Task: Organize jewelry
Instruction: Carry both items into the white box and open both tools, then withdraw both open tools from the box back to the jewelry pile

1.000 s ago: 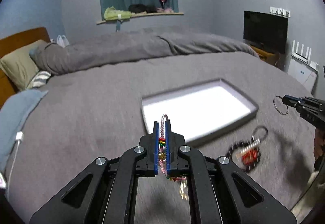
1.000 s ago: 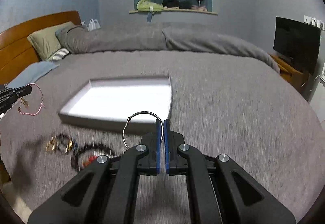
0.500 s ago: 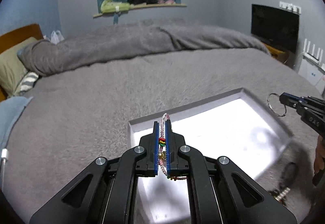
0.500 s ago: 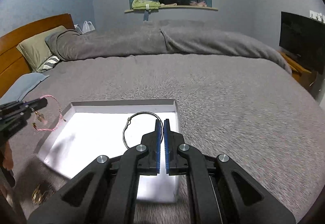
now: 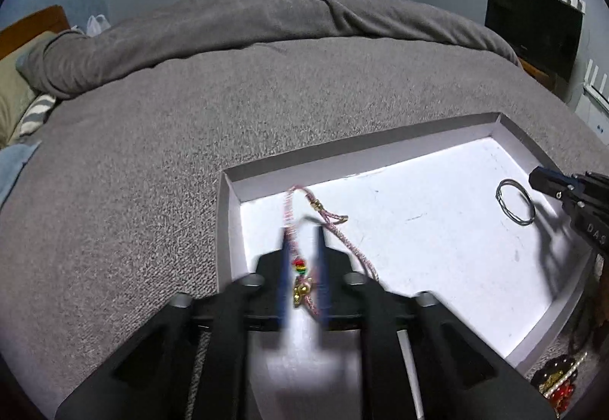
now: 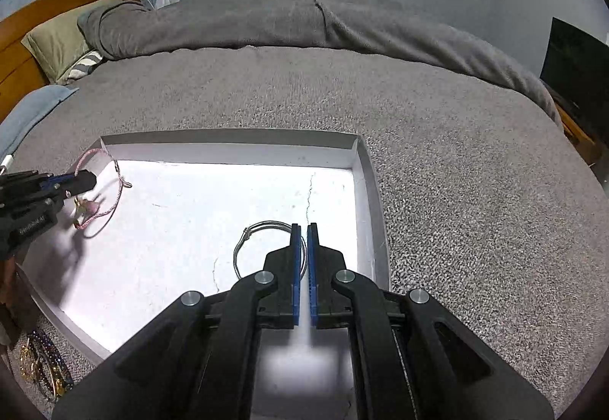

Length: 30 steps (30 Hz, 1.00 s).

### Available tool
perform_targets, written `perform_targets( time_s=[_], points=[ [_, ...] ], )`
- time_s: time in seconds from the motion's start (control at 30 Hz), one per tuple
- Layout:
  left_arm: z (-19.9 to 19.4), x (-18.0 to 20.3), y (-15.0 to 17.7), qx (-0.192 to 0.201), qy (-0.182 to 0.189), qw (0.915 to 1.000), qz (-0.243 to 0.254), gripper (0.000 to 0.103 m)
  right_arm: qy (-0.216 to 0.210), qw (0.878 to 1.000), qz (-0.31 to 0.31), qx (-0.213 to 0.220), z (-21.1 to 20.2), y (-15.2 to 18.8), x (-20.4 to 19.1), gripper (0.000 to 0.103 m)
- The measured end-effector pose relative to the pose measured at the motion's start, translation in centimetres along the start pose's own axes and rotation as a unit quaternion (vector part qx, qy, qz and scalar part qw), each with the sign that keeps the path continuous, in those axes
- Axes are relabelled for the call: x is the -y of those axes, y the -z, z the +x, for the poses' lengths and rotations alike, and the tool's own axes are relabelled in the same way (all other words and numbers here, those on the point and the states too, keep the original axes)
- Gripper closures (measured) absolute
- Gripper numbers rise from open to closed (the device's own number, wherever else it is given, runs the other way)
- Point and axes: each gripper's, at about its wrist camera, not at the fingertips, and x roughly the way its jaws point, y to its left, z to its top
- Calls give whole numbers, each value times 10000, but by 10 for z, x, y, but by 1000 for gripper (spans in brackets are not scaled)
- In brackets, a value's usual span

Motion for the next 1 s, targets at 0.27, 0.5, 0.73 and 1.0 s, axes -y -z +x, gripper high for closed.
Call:
perform_targets(
  time_s=[0.27, 0.5, 0.73, 1.0],
  points=[
    [-19, 8, 0, 411, -29, 9991, 84, 30, -93, 9997, 125, 213, -12, -2, 2, 65],
    [-47, 9, 2, 730, -100, 9972, -124, 15, -84, 9985, 156, 521, -41, -2, -1, 35],
    [-88, 17, 10, 978, -171, 9949, -181, 10, -130, 9958, 251, 874, -87, 8, 0, 13],
    [-133, 28, 45, 1213, -140, 9925, -91, 9, -92, 9926, 413, 1140, -131, 39, 8, 7]
  ],
)
